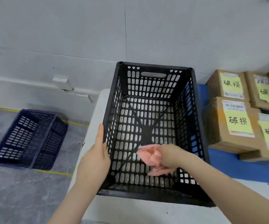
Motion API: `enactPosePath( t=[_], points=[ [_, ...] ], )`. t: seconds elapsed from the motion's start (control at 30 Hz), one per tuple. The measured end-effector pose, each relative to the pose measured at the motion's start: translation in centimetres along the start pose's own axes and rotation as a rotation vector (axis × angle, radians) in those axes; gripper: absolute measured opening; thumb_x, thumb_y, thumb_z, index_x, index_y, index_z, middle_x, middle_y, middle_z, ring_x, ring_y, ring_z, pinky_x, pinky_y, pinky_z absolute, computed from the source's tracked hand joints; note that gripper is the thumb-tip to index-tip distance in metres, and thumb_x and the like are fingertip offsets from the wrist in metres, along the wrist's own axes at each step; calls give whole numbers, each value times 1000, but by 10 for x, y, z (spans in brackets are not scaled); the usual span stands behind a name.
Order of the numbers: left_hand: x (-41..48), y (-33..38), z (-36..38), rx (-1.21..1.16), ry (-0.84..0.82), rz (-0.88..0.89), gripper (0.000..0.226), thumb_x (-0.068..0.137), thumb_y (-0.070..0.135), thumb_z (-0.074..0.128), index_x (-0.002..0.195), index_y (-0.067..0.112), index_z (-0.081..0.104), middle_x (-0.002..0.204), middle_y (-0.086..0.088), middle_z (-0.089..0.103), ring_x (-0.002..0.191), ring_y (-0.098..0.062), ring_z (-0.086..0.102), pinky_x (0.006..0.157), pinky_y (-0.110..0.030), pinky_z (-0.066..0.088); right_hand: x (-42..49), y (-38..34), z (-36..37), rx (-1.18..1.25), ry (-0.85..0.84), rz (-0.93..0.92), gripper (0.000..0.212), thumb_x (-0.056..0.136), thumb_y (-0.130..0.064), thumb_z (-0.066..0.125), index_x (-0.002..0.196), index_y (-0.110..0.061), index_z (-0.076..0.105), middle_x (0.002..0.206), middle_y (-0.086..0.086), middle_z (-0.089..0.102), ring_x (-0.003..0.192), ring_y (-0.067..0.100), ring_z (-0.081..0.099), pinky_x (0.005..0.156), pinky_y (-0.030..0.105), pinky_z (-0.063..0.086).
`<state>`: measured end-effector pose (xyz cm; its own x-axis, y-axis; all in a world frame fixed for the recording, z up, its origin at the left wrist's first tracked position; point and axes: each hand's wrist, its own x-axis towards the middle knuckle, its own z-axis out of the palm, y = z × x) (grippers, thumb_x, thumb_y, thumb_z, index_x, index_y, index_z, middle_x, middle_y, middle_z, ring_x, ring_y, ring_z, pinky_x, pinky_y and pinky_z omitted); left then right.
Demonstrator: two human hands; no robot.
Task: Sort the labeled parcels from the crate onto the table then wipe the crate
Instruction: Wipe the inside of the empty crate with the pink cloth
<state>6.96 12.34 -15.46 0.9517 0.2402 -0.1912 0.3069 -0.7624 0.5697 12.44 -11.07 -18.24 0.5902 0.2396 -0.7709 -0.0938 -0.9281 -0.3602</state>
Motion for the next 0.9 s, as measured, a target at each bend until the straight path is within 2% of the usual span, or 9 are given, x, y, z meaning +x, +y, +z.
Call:
enactPosePath(
  t=[0.1, 0.2, 0.33, 0.43, 0.5, 0.57, 0.63, 0.8, 0.9],
  points=[
    [9, -5, -7, -10, -48, 5, 64, 101, 24, 33, 150, 47, -2, 63, -4, 56, 64, -27, 55, 68, -41, 48, -20, -11, -14, -15, 269, -49, 43, 91, -15, 53, 134, -15, 48, 132, 1, 52, 115, 21, 53, 83, 17, 34],
    [11, -5, -18, 14, -102, 1, 61, 102, 30, 31, 149, 51, -3, 74, -5, 62, 71, -26, 58, 74, -42, 49, -31, -22, -16, 129, 401, -19, 35, 94, -6, 44, 128, -13, 47, 123, 5, 56, 112, 22, 55, 77, 13, 40],
    [9, 5, -32, 172, -21, 117, 59, 101, 38, 34, 153, 39, 8, 133, -8, 51, 120, -31, 48, 95, -46, 45, -53, -28, -24, 676, 430, -137, 24, 93, -11, 56, 117, -13, 56, 106, 5, 66, 94, 18, 63, 82, 23, 48],
    [-7, 44, -38, -140, 63, 276, 54, 96, 48, 39, 147, 35, 31, 139, 12, 43, 129, -7, 41, 103, -30, 37, -85, -25, -26, 1062, 338, -342, 33, 89, -14, 65, 121, -15, 60, 105, 6, 70, 100, 23, 67, 89, 35, 52],
    [-21, 77, -38, -424, -139, 155, 46, 91, 59, 43, 133, 42, 47, 128, 22, 51, 114, 7, 49, 94, -22, 41, -104, -24, -28, 1213, 218, -504, 29, 90, -12, 62, 119, -10, 63, 111, 12, 69, 106, 27, 66, 92, 37, 52],
    [-35, 106, -36, -768, -437, -102, 53, 77, 72, 47, 117, 39, 58, 117, 11, 62, 106, -6, 60, 83, -33, 53, -122, -24, -33, 1293, 140, -614, 29, 92, -13, 60, 120, -7, 63, 117, 14, 68, 110, 28, 64, 91, 36, 53],
    [-48, 122, -30, -1049, -605, -149, 72, 73, 79, 45, 126, 31, 59, 123, -2, 64, 111, -23, 64, 85, -48, 56, -138, -17, -36, 1342, 69, -655, 32, 94, -17, 57, 124, -6, 61, 121, 15, 65, 114, 28, 62, 92, 35, 53],
    [-89, 163, -2, -1447, -640, -90, 55, 94, 57, 42, 125, 17, 65, 122, -14, 66, 116, -27, 62, 95, -47, 51, -181, 29, -37, 1381, 13, -708, 41, 95, -33, 55, 130, -10, 57, 128, 12, 63, 122, 24, 58, 105, 41, 45],
    [-117, 190, 20, -1371, -588, -40, 51, 96, 40, 50, 135, 7, 52, 132, -19, 58, 124, -33, 55, 106, -53, 40, -208, 80, -37, 1307, 160, -737, 38, 97, -34, 53, 128, -13, 59, 126, 11, 64, 119, 26, 60, 100, 44, 48]
  ],
)
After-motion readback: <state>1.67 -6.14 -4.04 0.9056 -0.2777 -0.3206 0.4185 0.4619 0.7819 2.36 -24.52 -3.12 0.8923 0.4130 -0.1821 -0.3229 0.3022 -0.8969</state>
